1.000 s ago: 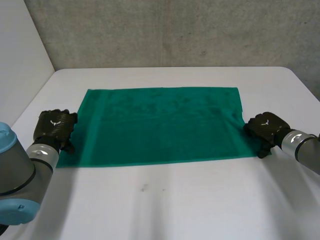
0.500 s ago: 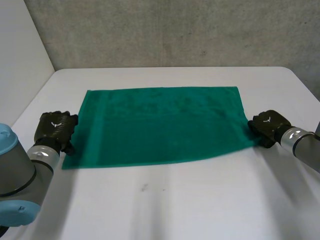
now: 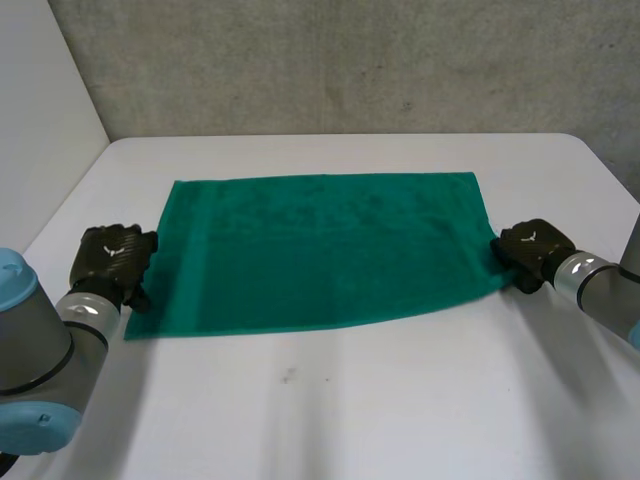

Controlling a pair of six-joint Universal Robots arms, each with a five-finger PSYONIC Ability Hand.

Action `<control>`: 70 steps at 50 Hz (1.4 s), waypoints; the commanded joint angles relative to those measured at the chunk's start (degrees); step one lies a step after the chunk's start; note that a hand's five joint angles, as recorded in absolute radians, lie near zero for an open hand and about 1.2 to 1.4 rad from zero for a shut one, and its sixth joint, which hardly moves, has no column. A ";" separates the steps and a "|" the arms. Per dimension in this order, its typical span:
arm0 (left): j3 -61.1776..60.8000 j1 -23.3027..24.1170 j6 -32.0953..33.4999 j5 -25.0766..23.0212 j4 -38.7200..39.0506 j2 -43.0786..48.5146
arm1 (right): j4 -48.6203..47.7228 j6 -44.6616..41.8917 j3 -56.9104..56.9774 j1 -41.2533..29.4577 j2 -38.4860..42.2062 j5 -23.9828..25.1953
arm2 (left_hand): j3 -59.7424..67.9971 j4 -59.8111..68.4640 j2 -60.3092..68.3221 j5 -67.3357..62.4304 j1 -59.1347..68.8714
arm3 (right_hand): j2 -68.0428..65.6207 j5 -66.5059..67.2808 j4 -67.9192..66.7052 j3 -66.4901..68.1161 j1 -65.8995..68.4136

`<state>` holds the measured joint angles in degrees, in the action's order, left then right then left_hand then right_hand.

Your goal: Fold the towel.

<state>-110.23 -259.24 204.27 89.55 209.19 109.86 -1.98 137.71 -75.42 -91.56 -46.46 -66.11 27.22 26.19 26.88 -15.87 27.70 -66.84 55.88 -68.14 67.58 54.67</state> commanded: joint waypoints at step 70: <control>9.42 -2.76 2.45 -5.00 -18.55 6.15 | 2.42 9.60 -4.39 0.59 -11.20 -1.74 | -3.55 -2.52 -3.21 2.20 -4.03 | -13.16 14.12 -11.86 12.42 25.33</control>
<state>-101.39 -262.00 206.26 84.57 190.50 114.64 0.44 147.37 -79.75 -90.90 -57.75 -67.79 22.76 21.97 22.41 -11.77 23.89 -66.84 56.16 -68.16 67.58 54.67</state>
